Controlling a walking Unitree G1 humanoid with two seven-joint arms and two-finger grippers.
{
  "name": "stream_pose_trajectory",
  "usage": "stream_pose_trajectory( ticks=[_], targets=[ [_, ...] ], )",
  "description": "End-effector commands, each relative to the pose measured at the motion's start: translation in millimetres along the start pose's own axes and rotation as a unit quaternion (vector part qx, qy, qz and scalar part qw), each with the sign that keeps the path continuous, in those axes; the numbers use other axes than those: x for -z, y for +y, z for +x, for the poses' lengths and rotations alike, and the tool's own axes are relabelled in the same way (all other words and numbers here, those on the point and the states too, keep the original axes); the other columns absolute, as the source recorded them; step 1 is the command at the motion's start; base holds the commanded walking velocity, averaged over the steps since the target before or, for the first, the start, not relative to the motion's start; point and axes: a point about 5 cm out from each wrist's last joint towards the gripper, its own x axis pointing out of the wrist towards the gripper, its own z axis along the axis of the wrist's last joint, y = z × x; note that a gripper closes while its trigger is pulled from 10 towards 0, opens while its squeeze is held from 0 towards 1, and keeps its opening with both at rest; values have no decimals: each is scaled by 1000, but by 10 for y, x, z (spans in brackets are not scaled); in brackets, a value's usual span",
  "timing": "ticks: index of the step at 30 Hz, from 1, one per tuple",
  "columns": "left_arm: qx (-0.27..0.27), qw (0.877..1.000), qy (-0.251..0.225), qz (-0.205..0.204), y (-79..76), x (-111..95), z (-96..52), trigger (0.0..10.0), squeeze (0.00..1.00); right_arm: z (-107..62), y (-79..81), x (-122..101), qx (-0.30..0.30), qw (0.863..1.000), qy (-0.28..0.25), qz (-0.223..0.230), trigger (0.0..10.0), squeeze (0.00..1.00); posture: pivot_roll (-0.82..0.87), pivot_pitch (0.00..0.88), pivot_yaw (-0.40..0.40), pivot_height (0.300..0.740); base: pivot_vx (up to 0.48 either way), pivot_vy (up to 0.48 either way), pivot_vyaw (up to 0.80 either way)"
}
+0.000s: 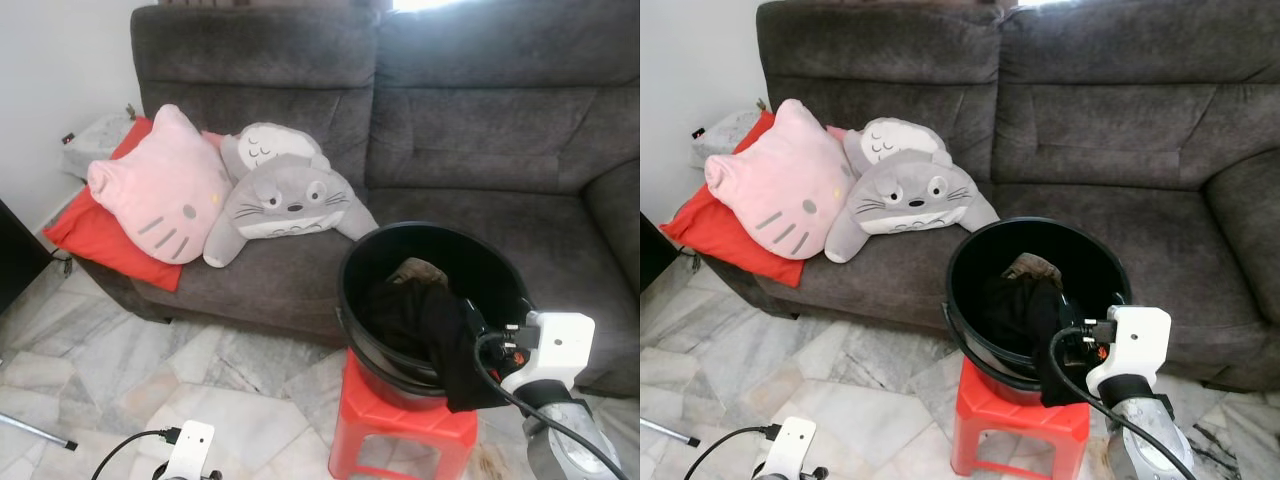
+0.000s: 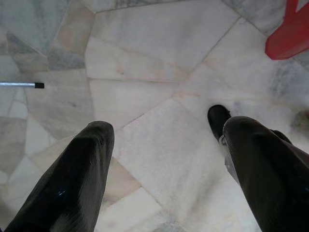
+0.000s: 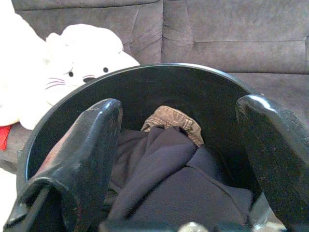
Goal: Hang hanger
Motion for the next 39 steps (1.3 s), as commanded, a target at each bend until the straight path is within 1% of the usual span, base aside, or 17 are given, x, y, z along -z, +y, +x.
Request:
stream_pose_trajectory(
  ticks=[1,12,20,27,29,31,32,33,35,38,39],
  targets=[
    [-4,1000,1,15,38,9,-2,10000,0,-2,-1,21,4,1000,2,5,10000,0,-299,0,77,740,0,-285,0],
    [-6,1000,-1,9,39,0,-1,10000,0,1,9,25,6,1000,0,8,10000,0,-292,0,73,740,0,-289,0],
    [-11,1000,2,1,46,10,-2,10000,0,29,19,29,1,1000,2,8,10000,0,-281,0,66,740,0,0,0],
    [-11,1000,2,1,47,9,-2,10000,0,15,24,38,1,1000,4,11,10000,0,-284,0,69,740,0,0,0],
    [-10,1000,1,0,46,7,-1,10000,0,-19,38,100,-10,1000,21,17,10000,0,-284,0,68,740,0,0,0],
    [-10,1000,1,-1,46,6,-1,10000,0,-41,58,131,-26,999,32,15,10000,0,-284,0,68,740,0,0,0],
    [-10,1000,1,0,43,5,-1,10000,0,-101,47,154,-35,999,40,13,10000,0,-289,0,68,740,0,0,0],
    [-10,1000,1,0,43,5,-1,10000,0,-101,47,154,-35,999,40,13,10000,0,-289,0,68,740,0,0,0],
    [-10,1000,2,0,44,5,-1,10000,0,-203,-16,163,-19,998,43,29,10000,0,-291,0,68,740,0,0,0],
    [-12,1000,2,0,50,3,-1,10000,0,-357,-113,181,7,998,50,39,10000,0,-300,0,71,740,0,0,0],
    [-12,1000,2,1,51,2,0,10000,0,-382,-133,179,15,998,50,41,10000,0,-300,0,71,740,0,0,0]
  ],
)
